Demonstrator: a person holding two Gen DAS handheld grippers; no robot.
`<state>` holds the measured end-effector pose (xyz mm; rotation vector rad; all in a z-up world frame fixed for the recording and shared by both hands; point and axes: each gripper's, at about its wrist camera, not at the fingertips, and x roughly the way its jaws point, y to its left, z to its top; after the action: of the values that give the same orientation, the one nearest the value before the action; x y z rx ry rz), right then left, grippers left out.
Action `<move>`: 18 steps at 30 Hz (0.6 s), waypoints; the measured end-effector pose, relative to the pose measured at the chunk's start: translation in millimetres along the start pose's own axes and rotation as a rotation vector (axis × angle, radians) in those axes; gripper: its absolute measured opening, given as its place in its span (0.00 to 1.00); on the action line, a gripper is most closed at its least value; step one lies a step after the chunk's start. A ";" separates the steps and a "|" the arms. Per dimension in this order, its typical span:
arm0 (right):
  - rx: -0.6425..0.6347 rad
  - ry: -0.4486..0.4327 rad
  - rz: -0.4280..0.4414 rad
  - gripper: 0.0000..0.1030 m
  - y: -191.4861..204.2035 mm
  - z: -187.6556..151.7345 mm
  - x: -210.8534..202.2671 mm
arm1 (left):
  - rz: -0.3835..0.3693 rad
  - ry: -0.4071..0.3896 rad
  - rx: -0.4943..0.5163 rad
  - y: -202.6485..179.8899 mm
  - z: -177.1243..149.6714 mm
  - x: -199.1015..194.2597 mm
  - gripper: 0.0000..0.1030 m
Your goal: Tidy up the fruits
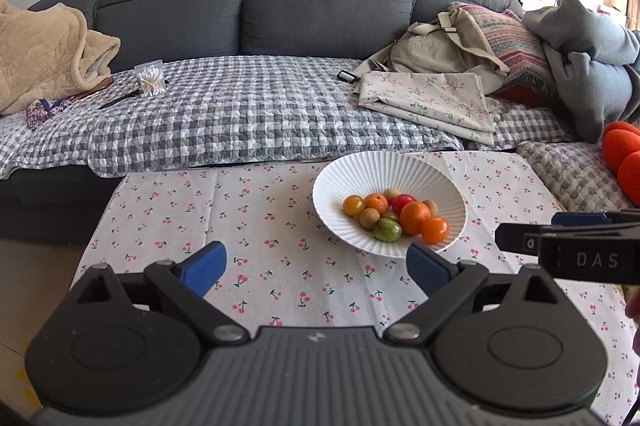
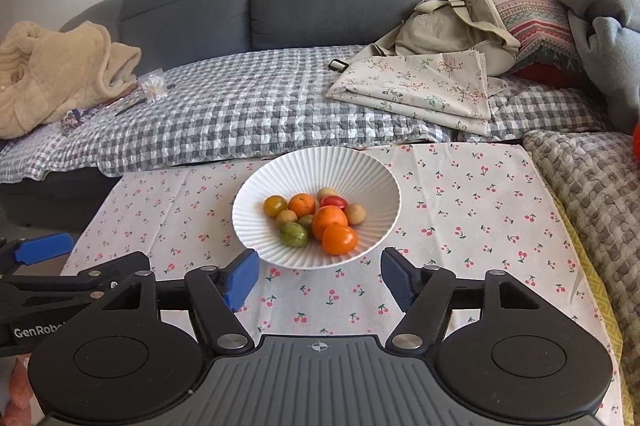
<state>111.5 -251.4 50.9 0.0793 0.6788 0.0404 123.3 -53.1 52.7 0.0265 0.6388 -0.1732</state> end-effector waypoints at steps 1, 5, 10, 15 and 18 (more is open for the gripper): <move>-0.003 0.001 0.005 0.75 0.9 -3.0 -4.9 | 0.001 -0.005 -0.002 1.6 -1.9 -4.9 0.96; -0.013 -0.006 0.011 0.89 7.2 -15.3 -22.5 | 0.013 -0.025 -0.015 6.6 -8.9 -22.0 0.99; -0.017 -0.013 -0.010 0.97 13.0 -26.2 -34.9 | 0.034 -0.030 -0.018 6.9 -15.4 -32.8 0.99; 0.004 0.001 -0.020 0.99 12.4 -31.7 -36.9 | 0.047 -0.046 0.019 1.7 -21.6 -39.8 0.99; -0.011 0.008 -0.026 0.99 14.9 -33.6 -35.3 | 0.064 -0.038 0.038 0.1 -23.6 -37.2 0.99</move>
<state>62.8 -236.8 48.2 0.0593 0.6869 0.0194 80.1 -45.4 55.9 0.0798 0.5956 -0.1233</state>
